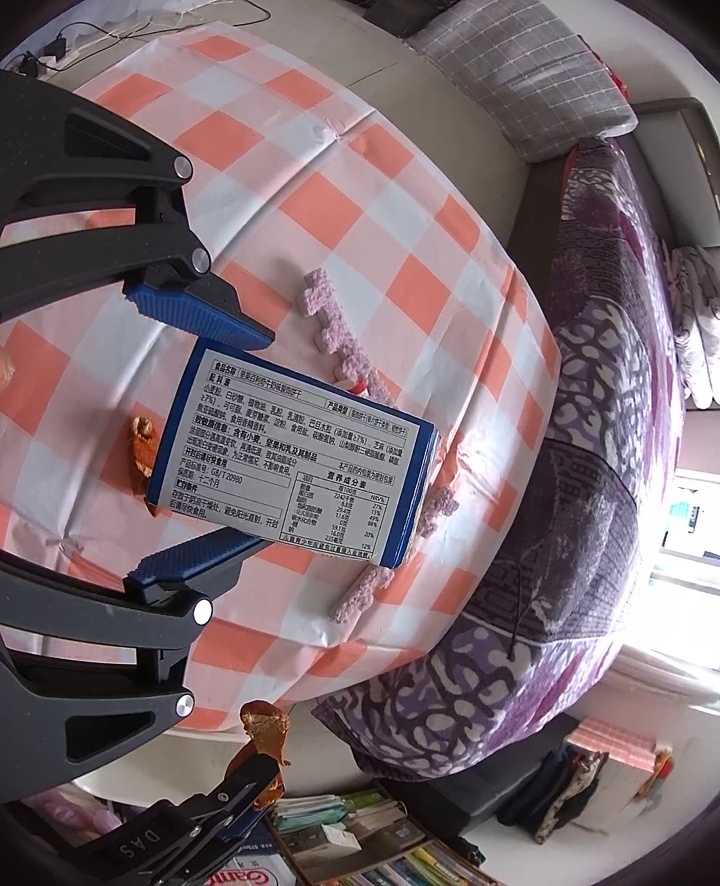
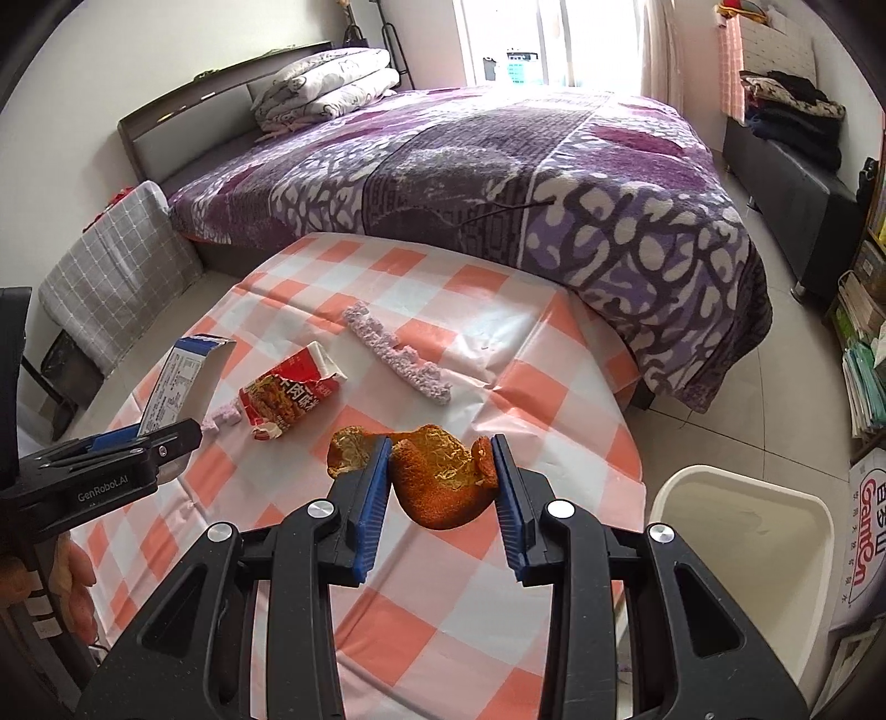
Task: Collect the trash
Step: 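Lift the box and orange peels and carry them over the bin, then open both grippers over the bin to drop the box and peels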
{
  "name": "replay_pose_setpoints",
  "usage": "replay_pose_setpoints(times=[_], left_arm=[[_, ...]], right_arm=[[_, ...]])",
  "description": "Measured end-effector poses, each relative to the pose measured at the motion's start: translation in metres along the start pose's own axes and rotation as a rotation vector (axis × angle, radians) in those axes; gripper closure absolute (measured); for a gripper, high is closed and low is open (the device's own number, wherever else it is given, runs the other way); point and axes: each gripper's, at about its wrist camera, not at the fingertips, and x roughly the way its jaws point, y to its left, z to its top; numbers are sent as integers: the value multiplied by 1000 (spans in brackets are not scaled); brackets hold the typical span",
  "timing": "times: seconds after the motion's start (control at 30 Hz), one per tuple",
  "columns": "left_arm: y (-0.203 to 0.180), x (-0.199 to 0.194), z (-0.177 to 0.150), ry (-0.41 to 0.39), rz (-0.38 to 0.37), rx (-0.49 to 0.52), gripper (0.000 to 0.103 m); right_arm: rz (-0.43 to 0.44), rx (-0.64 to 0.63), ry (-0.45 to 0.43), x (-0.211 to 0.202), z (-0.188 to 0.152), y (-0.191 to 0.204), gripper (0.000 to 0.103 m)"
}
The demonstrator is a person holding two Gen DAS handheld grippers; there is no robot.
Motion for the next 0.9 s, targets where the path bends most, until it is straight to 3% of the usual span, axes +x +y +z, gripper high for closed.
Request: replay_pose_setpoints(times=[0.33, 0.57, 0.9], left_arm=[[-42, 6, -1, 8, -40, 51, 40], [-74, 9, -6, 16, -77, 93, 40], [-119, 14, -16, 31, -125, 163, 40]], right_arm=[[-87, 127, 5, -15, 2, -59, 69], [-157, 282, 64, -25, -4, -117, 69], [-255, 383, 121, -39, -22, -169, 67]])
